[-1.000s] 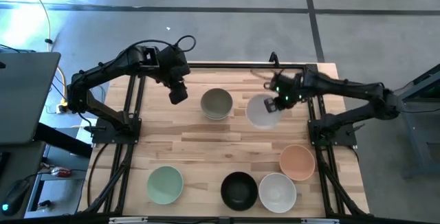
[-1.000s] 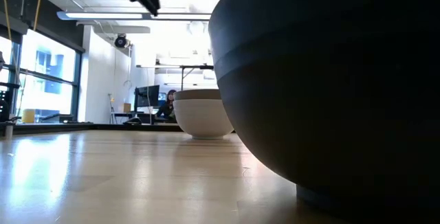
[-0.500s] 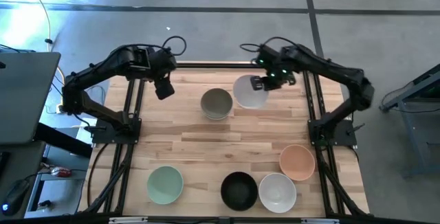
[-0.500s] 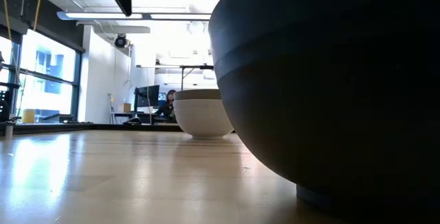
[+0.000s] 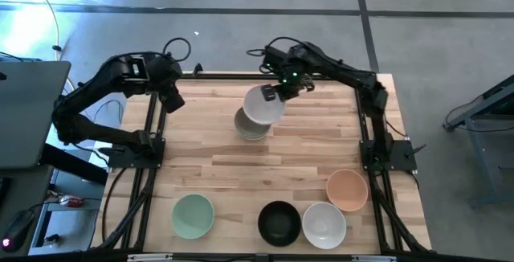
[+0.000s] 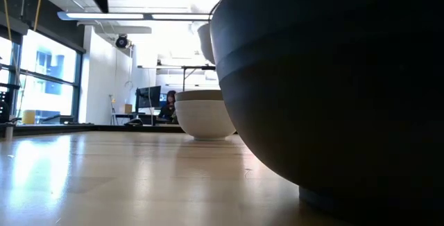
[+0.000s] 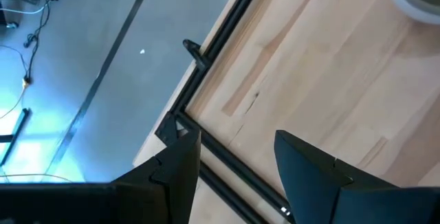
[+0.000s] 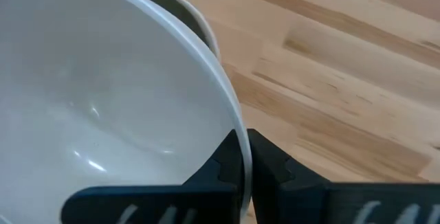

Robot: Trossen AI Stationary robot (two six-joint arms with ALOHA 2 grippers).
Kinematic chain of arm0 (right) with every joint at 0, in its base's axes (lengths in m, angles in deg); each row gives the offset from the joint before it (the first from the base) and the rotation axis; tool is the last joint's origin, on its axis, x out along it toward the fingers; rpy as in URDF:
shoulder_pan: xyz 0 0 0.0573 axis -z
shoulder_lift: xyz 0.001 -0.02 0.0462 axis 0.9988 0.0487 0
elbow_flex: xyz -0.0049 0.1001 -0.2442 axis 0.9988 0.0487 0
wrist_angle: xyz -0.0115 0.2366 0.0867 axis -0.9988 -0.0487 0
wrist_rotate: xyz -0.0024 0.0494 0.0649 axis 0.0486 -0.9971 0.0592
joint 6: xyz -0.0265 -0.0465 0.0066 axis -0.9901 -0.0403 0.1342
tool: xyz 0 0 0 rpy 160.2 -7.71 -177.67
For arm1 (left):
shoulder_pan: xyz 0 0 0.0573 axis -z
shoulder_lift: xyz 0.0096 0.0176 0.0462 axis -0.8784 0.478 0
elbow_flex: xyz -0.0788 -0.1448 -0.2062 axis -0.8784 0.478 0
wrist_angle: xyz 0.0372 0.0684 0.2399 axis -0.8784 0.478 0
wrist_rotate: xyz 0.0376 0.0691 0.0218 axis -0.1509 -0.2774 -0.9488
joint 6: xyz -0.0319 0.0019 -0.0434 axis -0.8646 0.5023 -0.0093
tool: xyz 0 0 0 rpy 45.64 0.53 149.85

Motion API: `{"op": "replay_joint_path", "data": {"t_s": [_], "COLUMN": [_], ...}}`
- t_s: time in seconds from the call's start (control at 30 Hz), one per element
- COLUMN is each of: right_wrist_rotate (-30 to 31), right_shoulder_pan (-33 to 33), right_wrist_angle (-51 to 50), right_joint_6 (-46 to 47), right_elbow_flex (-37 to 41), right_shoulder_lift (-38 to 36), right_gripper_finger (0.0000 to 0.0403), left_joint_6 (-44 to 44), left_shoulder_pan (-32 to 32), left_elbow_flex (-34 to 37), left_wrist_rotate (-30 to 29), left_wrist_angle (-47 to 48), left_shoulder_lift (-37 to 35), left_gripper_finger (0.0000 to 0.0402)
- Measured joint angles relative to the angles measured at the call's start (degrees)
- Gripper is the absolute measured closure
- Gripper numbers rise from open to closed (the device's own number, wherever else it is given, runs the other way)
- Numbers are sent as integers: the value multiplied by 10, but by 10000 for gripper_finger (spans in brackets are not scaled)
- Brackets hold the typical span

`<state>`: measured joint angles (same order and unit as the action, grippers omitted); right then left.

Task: Nest bowls inside each other
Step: Stack the top white bowl on the gray bowl

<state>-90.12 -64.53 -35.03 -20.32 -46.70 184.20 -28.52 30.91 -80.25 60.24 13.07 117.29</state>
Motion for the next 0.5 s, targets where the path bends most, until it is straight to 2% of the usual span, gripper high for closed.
{"op": "replay_joint_path", "data": {"t_s": [0.23, 0.5], "right_wrist_rotate": [-6, -17], "right_shoulder_pan": [-15, -29], "right_wrist_angle": [-23, -22], "right_joint_6": [10, 26], "right_elbow_flex": [-95, -70], "right_shoulder_lift": [78, 91], "right_gripper_finger": [403, 403], "left_joint_6": [20, 35], "left_shoulder_pan": [-20, -22], "left_elbow_flex": [32, 40], "left_wrist_rotate": [18, 26], "left_wrist_angle": [-15, -31], "left_shoulder_lift": [-43, -64], "left_gripper_finger": [225, 225]}}
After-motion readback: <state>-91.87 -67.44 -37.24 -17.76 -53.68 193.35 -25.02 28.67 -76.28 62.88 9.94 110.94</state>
